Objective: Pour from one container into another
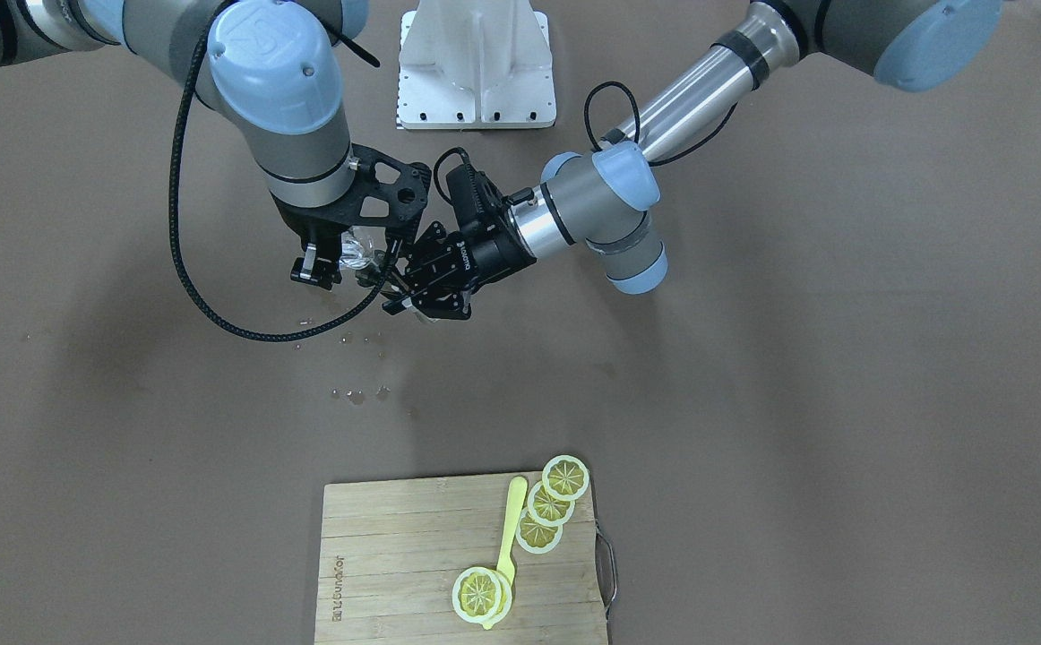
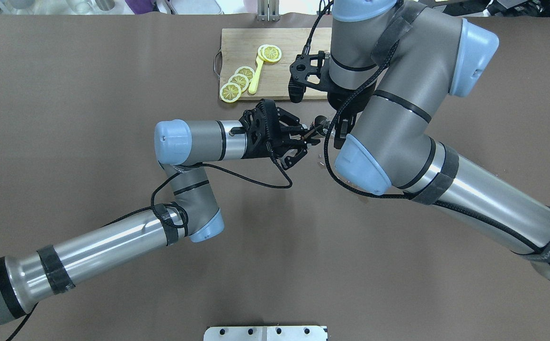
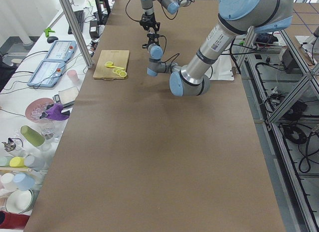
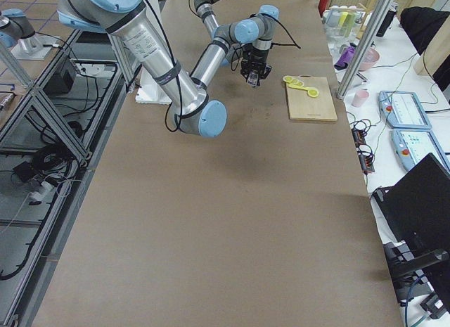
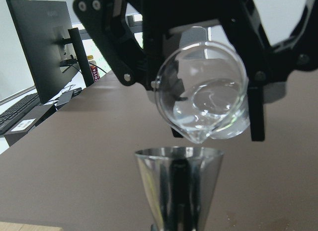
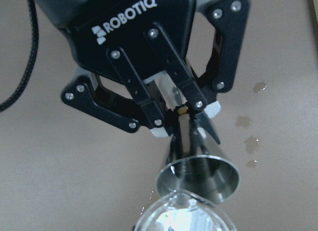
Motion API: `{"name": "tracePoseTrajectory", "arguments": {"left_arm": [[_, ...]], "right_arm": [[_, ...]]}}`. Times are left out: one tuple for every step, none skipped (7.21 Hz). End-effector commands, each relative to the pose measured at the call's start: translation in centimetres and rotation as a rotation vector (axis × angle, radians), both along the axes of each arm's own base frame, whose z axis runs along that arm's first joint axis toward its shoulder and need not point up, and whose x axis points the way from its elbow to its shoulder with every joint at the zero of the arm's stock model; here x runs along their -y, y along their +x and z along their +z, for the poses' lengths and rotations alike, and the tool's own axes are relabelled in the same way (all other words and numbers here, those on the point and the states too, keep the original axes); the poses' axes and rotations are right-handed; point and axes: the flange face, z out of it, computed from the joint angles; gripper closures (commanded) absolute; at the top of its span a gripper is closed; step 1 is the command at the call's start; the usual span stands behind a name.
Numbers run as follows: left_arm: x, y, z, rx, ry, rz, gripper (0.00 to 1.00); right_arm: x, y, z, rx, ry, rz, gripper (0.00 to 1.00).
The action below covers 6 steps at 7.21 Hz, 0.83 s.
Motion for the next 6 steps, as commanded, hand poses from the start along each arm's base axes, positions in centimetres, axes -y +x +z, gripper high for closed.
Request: {"name": "tracePoseTrajectory", "arguments": {"left_arm": [[-0.06, -0.03, -0.01, -0.002, 0.0, 0.0, 1.0], [-0.06, -0.03, -0.01, -0.002, 0.001, 0.0, 1.0], [-0.08, -0.06, -0.08, -0.004, 0.001, 0.0, 1.0], [-0.27, -0.16, -0.17, -0.007, 0.004, 0.001, 1.0], [-0.41, -0.4, 0.06, -0.008, 0.005, 0.001, 1.0], [-0.57, -0.67, 0.4, -0.01, 0.006, 0.001, 1.0]], "right_arm": [[0.18, -0.21, -1.02, -0.03, -0.004, -0.011, 1.0], [0.33, -0.47, -1.29, -0.043, -0.005, -0.019, 1.0], [0.29, -0.4, -1.44, -0.052, -0.007, -0.027, 1.0], [0.23, -0.31, -1.77, -0.06, -0.005, -0.04, 1.0], [0.25, -0.24, -1.83, -0.069, -0.002, -0.04, 1.0], [0.19, -0.31, -1.68, -0.073, -0.003, -0.042, 1.0]]}}
